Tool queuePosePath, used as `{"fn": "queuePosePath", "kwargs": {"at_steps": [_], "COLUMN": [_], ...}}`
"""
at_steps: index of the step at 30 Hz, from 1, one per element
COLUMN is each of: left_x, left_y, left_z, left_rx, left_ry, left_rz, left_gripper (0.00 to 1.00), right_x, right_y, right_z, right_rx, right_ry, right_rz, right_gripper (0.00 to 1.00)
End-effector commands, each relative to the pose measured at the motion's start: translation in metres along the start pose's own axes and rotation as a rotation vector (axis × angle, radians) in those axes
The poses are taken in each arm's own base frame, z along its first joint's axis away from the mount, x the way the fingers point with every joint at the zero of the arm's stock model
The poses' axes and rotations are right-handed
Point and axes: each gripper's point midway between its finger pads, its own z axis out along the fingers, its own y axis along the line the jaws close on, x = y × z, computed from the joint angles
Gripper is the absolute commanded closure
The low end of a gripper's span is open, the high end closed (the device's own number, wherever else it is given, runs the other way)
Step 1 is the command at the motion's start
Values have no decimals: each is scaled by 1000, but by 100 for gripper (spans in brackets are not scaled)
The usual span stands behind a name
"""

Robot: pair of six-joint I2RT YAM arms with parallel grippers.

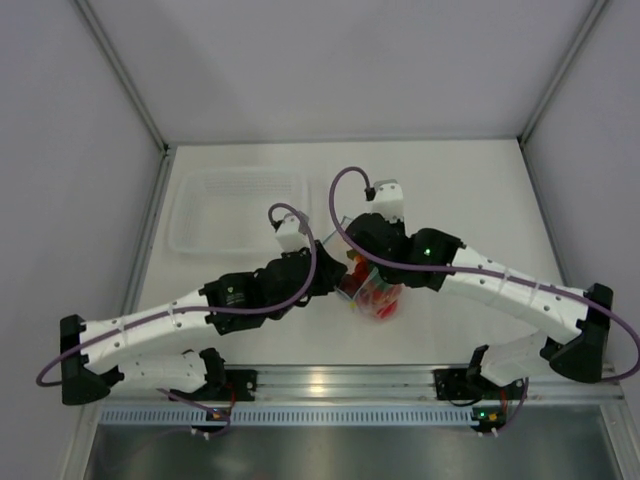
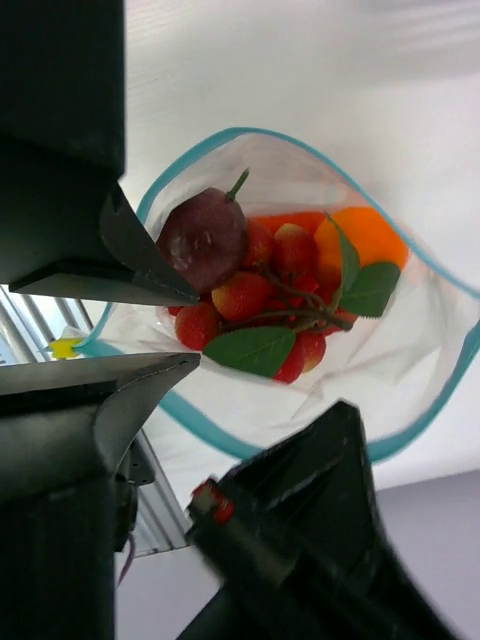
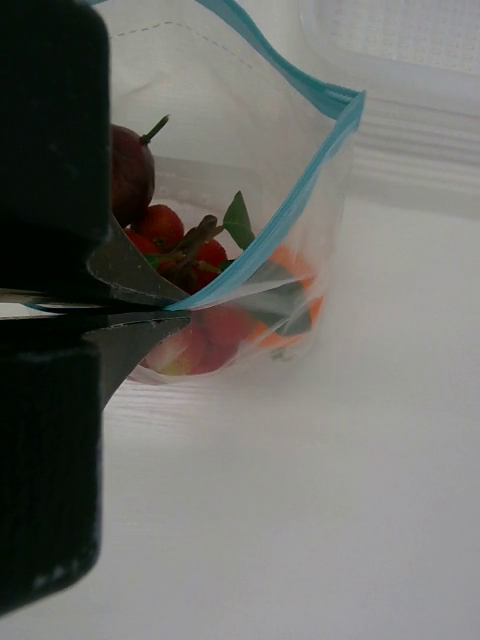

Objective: Open the zip-top bag and remove the fake food
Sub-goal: Pick up the fake fruit from the zipper food storage bag.

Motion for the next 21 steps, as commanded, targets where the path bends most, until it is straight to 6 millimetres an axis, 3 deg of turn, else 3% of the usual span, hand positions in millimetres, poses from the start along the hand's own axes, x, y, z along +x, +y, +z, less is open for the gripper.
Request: {"fn": "queuePosePath", "kwargs": {"at_steps": [1,3,11,17,21], "left_x": [-3,-2,35,63,68], "left_y": [7,10,24,37,40], "left_z": [13,20,45,40,26], "left_rx": [-77,-107,-170,-160,-122], "left_ry": [-57,-66,32,140,183], "left_rz": [-74,-58,11,-8,-48], "left_gripper": [68,66,68,67,62], "right_x": [-28,-26,-19,-20,-18], "right_y": [6,4,-1,-2,1], "right_z": [-15,-17,-19,-16,-14], "right_rx": [-53,-51,16,80,100], "right_ry": [-132,-141,-182,-206,-219], "right_rz": [187,199,192,173,161], "right_gripper": [100,100,100,100,100]}}
